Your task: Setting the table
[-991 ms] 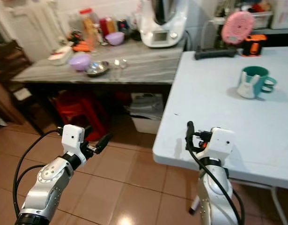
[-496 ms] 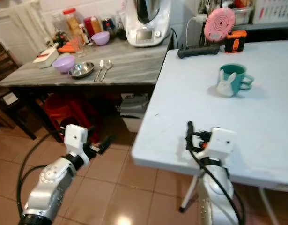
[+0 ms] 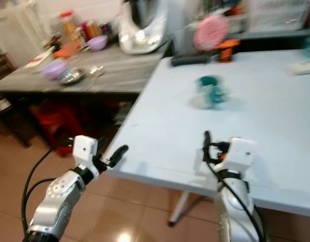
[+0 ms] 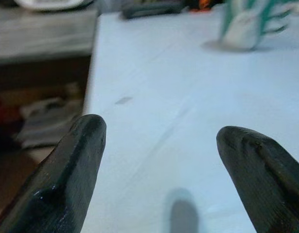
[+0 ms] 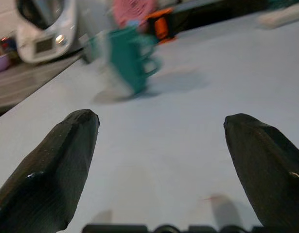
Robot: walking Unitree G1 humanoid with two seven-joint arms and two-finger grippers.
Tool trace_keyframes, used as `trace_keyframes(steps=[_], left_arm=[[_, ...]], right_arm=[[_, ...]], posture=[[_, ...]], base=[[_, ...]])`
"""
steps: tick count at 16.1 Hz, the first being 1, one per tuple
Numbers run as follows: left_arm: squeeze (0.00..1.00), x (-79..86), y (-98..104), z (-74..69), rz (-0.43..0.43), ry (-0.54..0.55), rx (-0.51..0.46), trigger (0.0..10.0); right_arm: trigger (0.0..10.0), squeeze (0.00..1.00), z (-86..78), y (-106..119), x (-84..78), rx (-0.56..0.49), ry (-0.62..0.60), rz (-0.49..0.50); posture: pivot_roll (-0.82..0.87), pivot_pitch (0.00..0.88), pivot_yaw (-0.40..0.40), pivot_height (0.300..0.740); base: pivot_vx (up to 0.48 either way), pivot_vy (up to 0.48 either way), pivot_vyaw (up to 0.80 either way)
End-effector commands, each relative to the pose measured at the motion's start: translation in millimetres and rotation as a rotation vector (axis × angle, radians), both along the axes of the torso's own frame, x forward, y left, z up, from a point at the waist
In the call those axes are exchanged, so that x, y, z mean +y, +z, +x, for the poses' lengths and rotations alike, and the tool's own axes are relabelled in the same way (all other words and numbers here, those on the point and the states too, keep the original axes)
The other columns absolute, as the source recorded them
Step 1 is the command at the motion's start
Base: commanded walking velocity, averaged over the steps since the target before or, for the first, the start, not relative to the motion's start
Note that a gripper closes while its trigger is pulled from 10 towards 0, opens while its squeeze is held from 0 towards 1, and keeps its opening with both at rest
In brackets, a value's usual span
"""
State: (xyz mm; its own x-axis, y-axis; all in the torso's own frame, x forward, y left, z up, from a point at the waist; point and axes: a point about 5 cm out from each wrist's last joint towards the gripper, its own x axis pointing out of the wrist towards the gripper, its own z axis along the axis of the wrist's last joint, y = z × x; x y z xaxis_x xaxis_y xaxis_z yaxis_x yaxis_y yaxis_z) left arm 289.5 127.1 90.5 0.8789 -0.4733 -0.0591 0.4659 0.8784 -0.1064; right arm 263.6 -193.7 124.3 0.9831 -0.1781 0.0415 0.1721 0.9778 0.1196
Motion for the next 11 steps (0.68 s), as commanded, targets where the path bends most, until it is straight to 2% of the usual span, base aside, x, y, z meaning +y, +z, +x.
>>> trace_keyframes(steps=[1,4,5,8,11], left_arm=[[0.00,10.1,-1.6,0.1,0.020,0.016,0.005,10.0],[0.00,8.2,-1.4,2.0,0.020,0.017,0.001,10.0],[0.00,8.3,-1.9,2.7,-0.004,0.025,0.013,10.0],[0.00,7.5,-9.9,1.1,-0.003,0.043,0.040,10.0],[0.00,5.4,-15.9,-5.5,-0.019,0.086,0.053,10.0]], right_arm=[[10.0,0.00,2.6,1.0,10.3,-0.004,0.026,0.017],[10.0,0.00,4.1,1.8,9.1,-0.007,0.025,0.014],[10.0,0.00,4.2,2.1,9.2,-0.006,0.027,0.011],[10.0,0.00,4.0,-0.9,8.6,0.021,0.034,-0.009],[10.0,0.00,1.8,-9.7,13.0,0.082,0.088,-0.033]], posture=[[-0.15,0.000,0.182,0.740],[-0.15,0.000,0.179,0.740],[-0.15,0.000,0.175,0.740],[-0.15,0.000,0.162,0.740],[-0.13,0.000,0.104,0.740]], base=[[0.000,-0.480,0.00],[0.000,-0.419,0.00],[0.000,0.000,0.00],[0.000,0.000,0.00],[0.000,0.000,0.00]])
